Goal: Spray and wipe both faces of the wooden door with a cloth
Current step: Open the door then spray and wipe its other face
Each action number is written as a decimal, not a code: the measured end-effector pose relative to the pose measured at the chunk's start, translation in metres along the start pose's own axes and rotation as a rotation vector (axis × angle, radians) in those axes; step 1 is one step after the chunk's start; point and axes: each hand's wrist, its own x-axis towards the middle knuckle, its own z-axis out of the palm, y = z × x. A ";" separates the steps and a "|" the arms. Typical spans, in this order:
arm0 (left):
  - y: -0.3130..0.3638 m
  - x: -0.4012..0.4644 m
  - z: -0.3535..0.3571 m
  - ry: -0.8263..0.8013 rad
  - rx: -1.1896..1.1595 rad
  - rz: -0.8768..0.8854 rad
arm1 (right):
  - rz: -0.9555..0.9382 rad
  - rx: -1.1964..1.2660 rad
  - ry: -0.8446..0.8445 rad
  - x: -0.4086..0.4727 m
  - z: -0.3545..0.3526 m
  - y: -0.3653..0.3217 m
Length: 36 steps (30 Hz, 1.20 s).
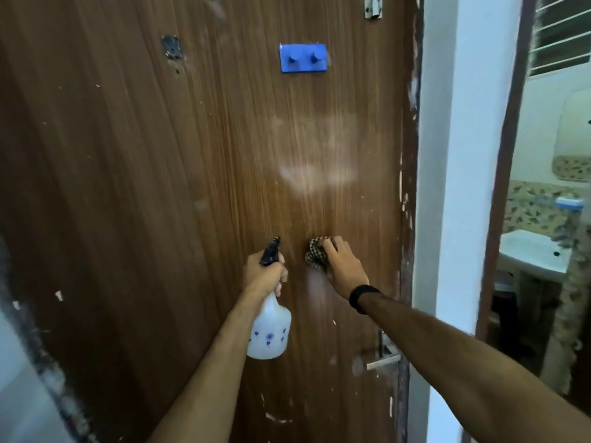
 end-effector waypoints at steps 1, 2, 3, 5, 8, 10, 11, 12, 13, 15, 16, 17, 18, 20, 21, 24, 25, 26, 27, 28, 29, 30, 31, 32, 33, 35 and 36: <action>-0.002 -0.001 0.002 0.007 0.014 0.001 | 0.003 0.020 0.037 0.001 -0.001 0.001; -0.001 -0.001 0.001 0.031 0.020 0.008 | -0.011 0.048 0.074 0.012 -0.004 -0.002; 0.002 -0.001 -0.001 0.056 0.018 0.010 | -0.037 0.077 0.115 0.025 -0.012 -0.007; 0.016 0.004 -0.011 0.132 0.000 0.009 | -0.090 0.157 0.202 0.067 -0.034 -0.029; 0.038 0.011 -0.026 0.256 -0.026 0.017 | -0.193 0.234 0.300 0.120 -0.059 -0.062; 0.049 0.011 -0.039 0.321 -0.048 0.027 | -0.298 0.196 0.288 0.132 -0.054 -0.083; 0.050 0.011 -0.045 0.347 -0.049 0.031 | -0.385 0.169 0.261 0.131 -0.047 -0.091; 0.050 0.007 -0.052 0.374 -0.048 0.034 | -0.507 0.140 0.217 0.127 -0.036 -0.097; 0.049 0.003 -0.057 0.395 -0.047 0.032 | -0.646 0.101 0.170 0.119 -0.025 -0.103; 0.045 -0.007 -0.068 0.444 -0.050 0.015 | -0.896 0.007 0.068 0.106 -0.006 -0.115; 0.042 -0.011 -0.073 0.463 -0.054 0.004 | -0.956 -0.013 0.064 0.108 -0.003 -0.121; 0.041 -0.016 -0.078 0.482 -0.058 -0.002 | -0.967 -0.010 0.091 0.116 -0.006 -0.130; 0.040 -0.019 -0.083 0.494 -0.062 -0.007 | -0.931 0.011 0.143 0.127 -0.013 -0.141; 0.043 -0.022 -0.093 0.510 -0.060 -0.004 | -0.784 0.120 0.250 0.156 -0.033 -0.165; 0.045 -0.022 -0.096 0.515 -0.057 0.001 | -0.721 0.171 0.294 0.168 -0.044 -0.175; 0.053 -0.021 -0.104 0.526 -0.064 0.033 | -0.687 0.178 0.371 0.189 -0.052 -0.199; 0.053 -0.020 -0.106 0.526 -0.063 0.042 | -0.711 0.168 0.364 0.185 -0.045 -0.202; 0.052 -0.020 -0.107 0.522 -0.059 0.047 | -0.754 0.156 0.343 0.176 -0.034 -0.203; 0.049 -0.020 -0.108 0.515 -0.056 0.046 | -0.813 0.136 0.310 0.163 -0.020 -0.200; 0.044 -0.020 -0.108 0.510 -0.053 0.041 | -0.882 0.105 0.272 0.147 -0.004 -0.196; 0.037 -0.021 -0.107 0.503 -0.049 0.028 | -0.944 0.067 0.226 0.128 0.012 -0.189; 0.030 -0.023 -0.105 0.500 -0.046 0.011 | -0.996 0.026 0.185 0.111 0.027 -0.181; 0.024 -0.025 -0.104 0.486 -0.043 -0.003 | -1.021 -0.002 0.153 0.096 0.039 -0.173; 0.017 -0.026 -0.102 0.462 -0.040 -0.016 | -1.019 -0.016 0.129 0.086 0.047 -0.164; 0.011 -0.027 -0.102 0.440 -0.039 -0.022 | -1.006 -0.015 0.119 0.082 0.049 -0.158; 0.000 -0.027 -0.100 0.402 -0.035 -0.035 | -0.909 -0.003 0.133 0.084 0.042 -0.142; -0.004 -0.026 -0.099 0.390 -0.030 -0.039 | -0.820 0.016 0.161 0.087 0.035 -0.134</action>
